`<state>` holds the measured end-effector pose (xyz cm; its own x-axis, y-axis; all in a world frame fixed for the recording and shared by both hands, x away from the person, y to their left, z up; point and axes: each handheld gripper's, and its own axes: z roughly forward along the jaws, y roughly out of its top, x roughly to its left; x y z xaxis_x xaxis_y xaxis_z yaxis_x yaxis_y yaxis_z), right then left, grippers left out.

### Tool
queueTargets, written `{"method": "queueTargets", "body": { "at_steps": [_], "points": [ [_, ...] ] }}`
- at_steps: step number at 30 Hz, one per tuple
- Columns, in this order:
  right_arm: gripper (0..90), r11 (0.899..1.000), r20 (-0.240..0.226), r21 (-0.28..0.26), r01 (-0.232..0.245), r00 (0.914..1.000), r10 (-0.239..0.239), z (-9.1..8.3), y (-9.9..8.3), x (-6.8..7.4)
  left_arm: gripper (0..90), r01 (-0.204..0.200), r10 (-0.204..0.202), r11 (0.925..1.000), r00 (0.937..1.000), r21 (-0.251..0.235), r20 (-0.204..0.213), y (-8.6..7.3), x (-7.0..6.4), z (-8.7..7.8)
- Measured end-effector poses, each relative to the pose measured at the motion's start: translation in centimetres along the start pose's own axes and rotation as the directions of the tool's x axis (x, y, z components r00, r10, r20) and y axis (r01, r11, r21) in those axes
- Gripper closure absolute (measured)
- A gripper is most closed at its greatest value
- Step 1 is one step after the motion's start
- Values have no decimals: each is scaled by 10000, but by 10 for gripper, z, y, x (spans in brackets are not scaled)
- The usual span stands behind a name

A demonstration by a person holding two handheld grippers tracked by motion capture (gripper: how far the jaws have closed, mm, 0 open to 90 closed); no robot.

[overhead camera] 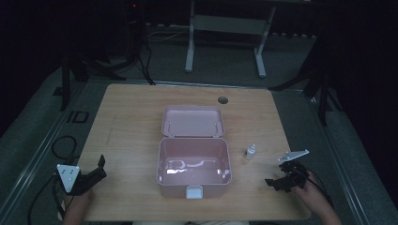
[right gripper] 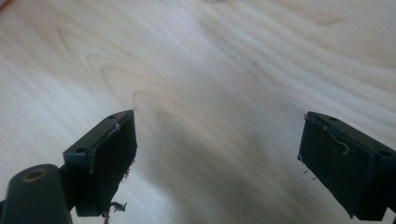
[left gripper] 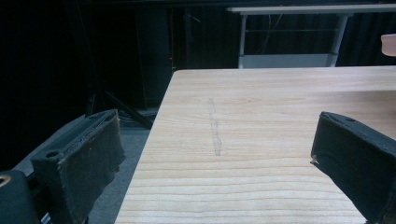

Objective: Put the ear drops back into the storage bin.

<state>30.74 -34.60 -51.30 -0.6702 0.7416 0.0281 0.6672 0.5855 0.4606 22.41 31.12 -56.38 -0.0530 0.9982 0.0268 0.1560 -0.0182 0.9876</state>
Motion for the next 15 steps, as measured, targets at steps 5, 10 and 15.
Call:
{"method": "queueTargets", "body": {
  "at_steps": [5,10,15],
  "points": [
    [109,9911,-33,1260,440,9990,-439,-1,8,3,24,-4,4,10000,10000,-38,50,0,0,0],
    [110,9652,248,2417,999,9937,-1091,-3,17,9,24,-3,3,10000,10000,-48,77,0,0,-1],
    [110,9128,-126,3871,1298,9907,-1355,-4,27,16,24,30,-30,10000,10000,-45,86,0,1,-1]
  ]
}}
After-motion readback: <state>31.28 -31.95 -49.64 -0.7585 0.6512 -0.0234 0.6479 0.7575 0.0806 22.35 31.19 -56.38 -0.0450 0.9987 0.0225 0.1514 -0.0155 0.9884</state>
